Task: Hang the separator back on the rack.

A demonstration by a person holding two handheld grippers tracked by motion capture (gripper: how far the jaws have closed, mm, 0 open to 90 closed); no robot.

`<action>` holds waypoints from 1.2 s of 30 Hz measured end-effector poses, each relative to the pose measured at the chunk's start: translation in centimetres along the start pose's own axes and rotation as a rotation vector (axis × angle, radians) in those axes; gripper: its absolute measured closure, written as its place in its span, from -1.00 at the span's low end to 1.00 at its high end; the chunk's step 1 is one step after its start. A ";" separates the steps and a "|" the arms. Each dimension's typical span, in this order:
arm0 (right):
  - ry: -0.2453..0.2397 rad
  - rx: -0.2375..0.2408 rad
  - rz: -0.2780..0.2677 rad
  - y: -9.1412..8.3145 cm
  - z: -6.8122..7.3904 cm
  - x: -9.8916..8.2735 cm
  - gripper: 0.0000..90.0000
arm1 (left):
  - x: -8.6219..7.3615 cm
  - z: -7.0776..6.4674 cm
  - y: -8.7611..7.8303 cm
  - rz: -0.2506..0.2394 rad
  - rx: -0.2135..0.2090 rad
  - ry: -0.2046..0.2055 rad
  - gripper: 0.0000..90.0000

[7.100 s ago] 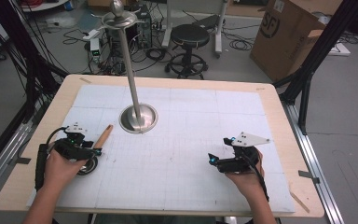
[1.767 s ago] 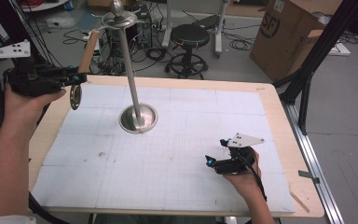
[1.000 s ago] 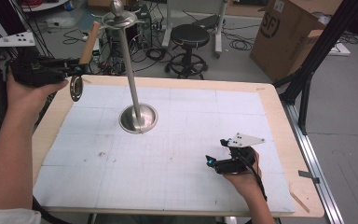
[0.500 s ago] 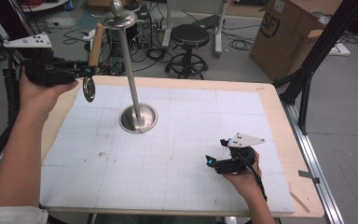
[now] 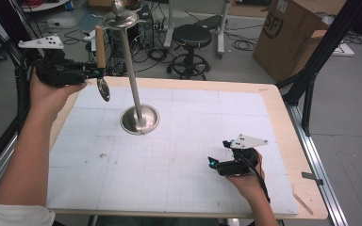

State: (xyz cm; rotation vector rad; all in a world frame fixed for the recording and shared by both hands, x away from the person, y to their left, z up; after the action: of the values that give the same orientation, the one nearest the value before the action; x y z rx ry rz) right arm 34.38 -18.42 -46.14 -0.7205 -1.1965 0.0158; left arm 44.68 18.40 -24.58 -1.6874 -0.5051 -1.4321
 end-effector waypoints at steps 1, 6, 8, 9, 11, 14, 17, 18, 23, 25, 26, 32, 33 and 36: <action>0.000 0.000 0.000 0.0 0.0 0.0 -0.68 | 0.0 0.0 0.0 0.002 -0.002 -0.001 0.53; -0.002 -0.002 0.003 0.0 0.0 0.0 -0.68 | 0.1 -0.2 0.3 0.029 0.006 0.005 0.53; -0.002 -0.001 0.003 0.1 0.0 0.0 -0.68 | 0.2 -0.3 0.4 0.042 0.008 0.006 0.53; -0.005 -0.003 0.004 0.0 0.0 0.0 -0.68 | 0.2 -0.3 0.5 0.041 0.006 0.002 0.52; -0.003 -0.003 0.004 0.0 0.0 0.0 -0.68 | 0.2 -0.4 0.6 0.040 0.002 -0.002 0.52; -0.001 -0.002 0.001 0.0 0.0 0.0 -0.68 | 0.2 -0.3 0.7 0.040 0.002 -0.004 0.52; -0.002 0.000 0.000 0.0 0.0 0.0 -0.68 | 0.2 -0.4 0.8 0.042 0.000 -0.017 0.51; -0.005 -0.003 0.002 0.0 -0.1 -0.1 -0.68 | 0.2 -0.3 0.8 0.044 0.001 -0.016 0.50; 0.000 -0.003 0.000 -0.1 -0.1 -0.1 -0.68 | -0.1 -0.2 0.8 0.056 0.007 -0.019 0.28; 0.004 -0.001 -0.005 -0.1 -0.1 -0.1 -0.68 | -0.2 -0.1 0.8 0.058 0.018 -0.015 0.19; 0.005 -0.001 -0.003 -0.1 -0.1 -0.1 -0.68 | -0.2 0.0 0.7 0.055 0.020 -0.014 0.15; 0.002 -0.002 -0.003 -0.1 -0.1 -0.1 -0.68 | -1.3 0.3 0.4 0.082 0.038 -0.024 -0.05; 0.002 -0.001 -0.004 -0.1 -0.1 -0.1 -0.68 | -1.5 0.3 0.4 0.085 0.038 -0.021 -0.08; 0.003 -0.001 -0.004 -0.1 -0.1 -0.1 -0.68 | -2.1 0.1 0.0 0.086 0.034 -0.014 -0.19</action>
State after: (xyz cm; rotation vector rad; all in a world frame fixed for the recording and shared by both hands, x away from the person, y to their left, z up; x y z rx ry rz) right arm 34.40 -18.61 -46.19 -0.7189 -1.1950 0.0111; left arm 44.23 18.92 -26.59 -1.6733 -0.4575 -1.3436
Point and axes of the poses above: each handheld gripper's, and its own axes: y roughly forward along the jaws, x roughly out of its top, z roughly to its left, the point moved 10 cm from there along y, roughly forward along the jaws, and after that the axes turned 15 degrees about x, right-handed, at the moved point
